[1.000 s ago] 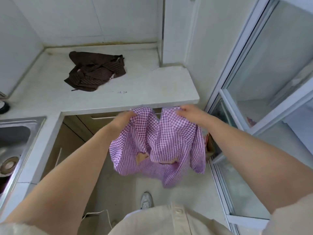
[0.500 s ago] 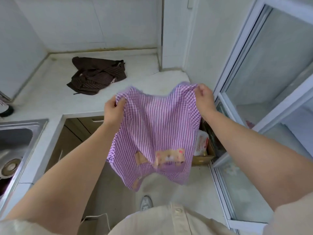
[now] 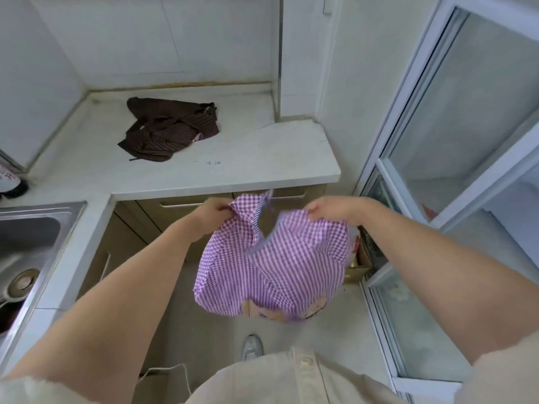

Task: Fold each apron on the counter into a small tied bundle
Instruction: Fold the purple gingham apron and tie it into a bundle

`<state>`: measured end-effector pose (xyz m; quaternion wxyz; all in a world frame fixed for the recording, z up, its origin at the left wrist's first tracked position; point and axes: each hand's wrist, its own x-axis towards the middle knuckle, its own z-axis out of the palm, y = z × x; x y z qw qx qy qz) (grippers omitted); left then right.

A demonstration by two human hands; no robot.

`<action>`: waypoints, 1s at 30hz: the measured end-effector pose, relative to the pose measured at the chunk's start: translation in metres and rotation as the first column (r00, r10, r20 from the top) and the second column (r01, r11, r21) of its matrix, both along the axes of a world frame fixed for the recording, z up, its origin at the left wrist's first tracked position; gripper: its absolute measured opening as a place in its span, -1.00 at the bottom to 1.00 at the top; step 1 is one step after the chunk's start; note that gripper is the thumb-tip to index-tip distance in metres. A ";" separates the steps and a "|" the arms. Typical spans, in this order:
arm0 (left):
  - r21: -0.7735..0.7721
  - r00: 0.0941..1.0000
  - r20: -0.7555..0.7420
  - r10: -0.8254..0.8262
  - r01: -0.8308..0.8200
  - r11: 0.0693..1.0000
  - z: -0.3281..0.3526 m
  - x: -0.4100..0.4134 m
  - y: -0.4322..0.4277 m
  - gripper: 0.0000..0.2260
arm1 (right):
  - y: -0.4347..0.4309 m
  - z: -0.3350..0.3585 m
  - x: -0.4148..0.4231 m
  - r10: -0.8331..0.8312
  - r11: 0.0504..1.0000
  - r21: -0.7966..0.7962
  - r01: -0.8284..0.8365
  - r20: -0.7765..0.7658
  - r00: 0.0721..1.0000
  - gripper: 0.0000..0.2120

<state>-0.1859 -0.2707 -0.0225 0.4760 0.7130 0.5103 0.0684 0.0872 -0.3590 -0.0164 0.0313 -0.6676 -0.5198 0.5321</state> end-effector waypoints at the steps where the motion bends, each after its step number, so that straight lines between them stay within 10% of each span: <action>1: 0.022 0.999 0.043 0.024 -0.025 0.999 0.006 0.004 0.002 -0.76 | 0.004 0.010 -0.001 -0.085 0.994 0.055 0.090 -0.094 0.992 -0.72; 4: 0.100 0.996 0.088 -0.005 -0.003 0.995 0.015 0.012 0.006 -0.68 | 0.014 0.029 -0.004 -0.206 0.964 0.109 0.242 -0.267 0.941 -0.73; 10: 0.078 0.976 0.170 -0.137 0.125 0.989 0.015 -0.002 0.004 -0.43 | -0.004 0.033 -0.014 0.107 0.980 -0.149 -0.135 -0.180 0.978 -0.59; 16: -0.032 0.903 0.324 -0.283 0.309 0.950 0.020 0.013 -0.002 -0.46 | 0.010 0.045 -0.039 0.092 0.978 0.201 -0.058 -0.166 0.982 -0.73; 24: -0.174 0.818 0.561 -0.129 0.269 0.947 0.028 0.033 -0.013 -0.54 | 0.014 0.055 -0.056 0.007 0.969 0.230 0.093 -0.400 0.916 -0.81; 30: -0.265 0.809 0.546 0.218 -0.079 0.961 0.008 0.021 0.002 -0.48 | 0.007 0.033 -0.039 -0.036 0.977 0.188 0.102 -0.329 0.944 -0.75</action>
